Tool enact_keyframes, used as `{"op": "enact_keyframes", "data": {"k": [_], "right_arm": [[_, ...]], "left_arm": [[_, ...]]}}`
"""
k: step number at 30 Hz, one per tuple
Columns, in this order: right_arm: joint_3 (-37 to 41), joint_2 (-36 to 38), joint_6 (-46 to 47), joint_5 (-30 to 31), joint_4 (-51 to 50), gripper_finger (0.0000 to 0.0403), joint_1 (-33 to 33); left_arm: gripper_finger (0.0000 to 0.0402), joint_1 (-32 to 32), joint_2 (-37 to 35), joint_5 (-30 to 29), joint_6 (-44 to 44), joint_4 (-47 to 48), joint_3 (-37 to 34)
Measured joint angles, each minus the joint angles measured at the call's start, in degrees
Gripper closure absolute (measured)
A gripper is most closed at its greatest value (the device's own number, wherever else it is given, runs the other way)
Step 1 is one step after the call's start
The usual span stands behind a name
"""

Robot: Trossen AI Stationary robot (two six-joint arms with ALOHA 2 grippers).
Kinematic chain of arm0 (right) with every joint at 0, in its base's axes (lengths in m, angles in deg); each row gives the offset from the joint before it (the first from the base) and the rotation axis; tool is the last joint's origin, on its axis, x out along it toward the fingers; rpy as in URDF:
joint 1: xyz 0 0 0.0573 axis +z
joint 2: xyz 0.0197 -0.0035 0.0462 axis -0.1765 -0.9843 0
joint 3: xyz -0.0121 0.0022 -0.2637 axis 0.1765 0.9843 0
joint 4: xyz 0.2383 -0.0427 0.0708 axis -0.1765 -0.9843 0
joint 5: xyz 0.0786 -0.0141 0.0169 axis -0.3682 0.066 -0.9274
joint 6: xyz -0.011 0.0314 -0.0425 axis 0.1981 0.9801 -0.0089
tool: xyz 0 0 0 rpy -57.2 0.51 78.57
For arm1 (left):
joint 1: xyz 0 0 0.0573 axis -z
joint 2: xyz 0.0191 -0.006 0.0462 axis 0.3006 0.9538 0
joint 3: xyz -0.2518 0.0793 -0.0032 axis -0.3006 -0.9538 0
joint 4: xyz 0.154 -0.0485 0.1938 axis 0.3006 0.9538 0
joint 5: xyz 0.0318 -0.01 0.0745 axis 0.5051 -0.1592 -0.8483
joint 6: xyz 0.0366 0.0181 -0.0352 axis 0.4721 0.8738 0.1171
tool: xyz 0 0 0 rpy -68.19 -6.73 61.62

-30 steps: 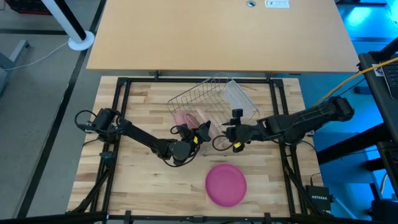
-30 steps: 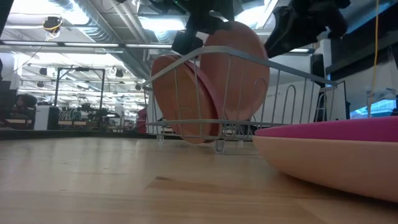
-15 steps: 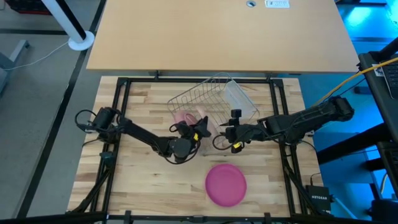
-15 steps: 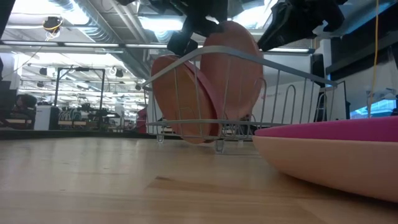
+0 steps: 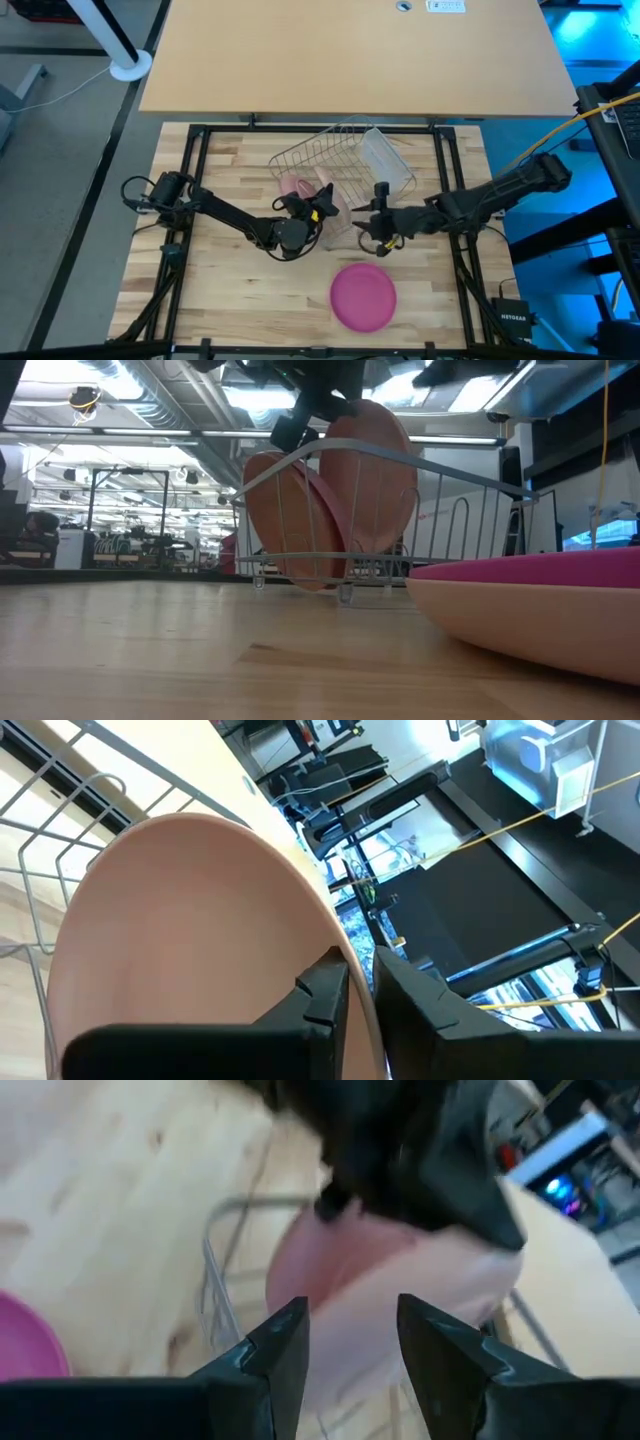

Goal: Sort dishes
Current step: Put the light brown plate into the dish rack

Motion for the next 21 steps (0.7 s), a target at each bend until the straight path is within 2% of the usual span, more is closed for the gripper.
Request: {"op": "enact_keyframes", "data": {"k": [6, 10, 13, 21], "right_arm": [[-0.1, -2.9, -0.1, 0.3, 10.5, 0.0244, 1.1], [-0.1, -6.6, -0.2, 8.7, 13.5, 0.0244, 1.1], [-0.1, -9.3, -0.3, 12.6, 14.0, 0.0244, 0.9], [0.0, -11.0, -0.4, 12.8, 14.2, 0.0244, -0.6]], "left_arm": [[0.0360, 0.0, 0.0, 0.0, -0.2, 0.0, 0.0], [0.0359, 0.0, 0.0, 0.0, -0.2, 0.0, 0.0], [0.0359, 0.1, 0.0, 0.0, 0.2, 0.0, 0.0], [0.0359, 0.8, 0.0, 0.1, 3.9, 0.1, 0.0]]}}
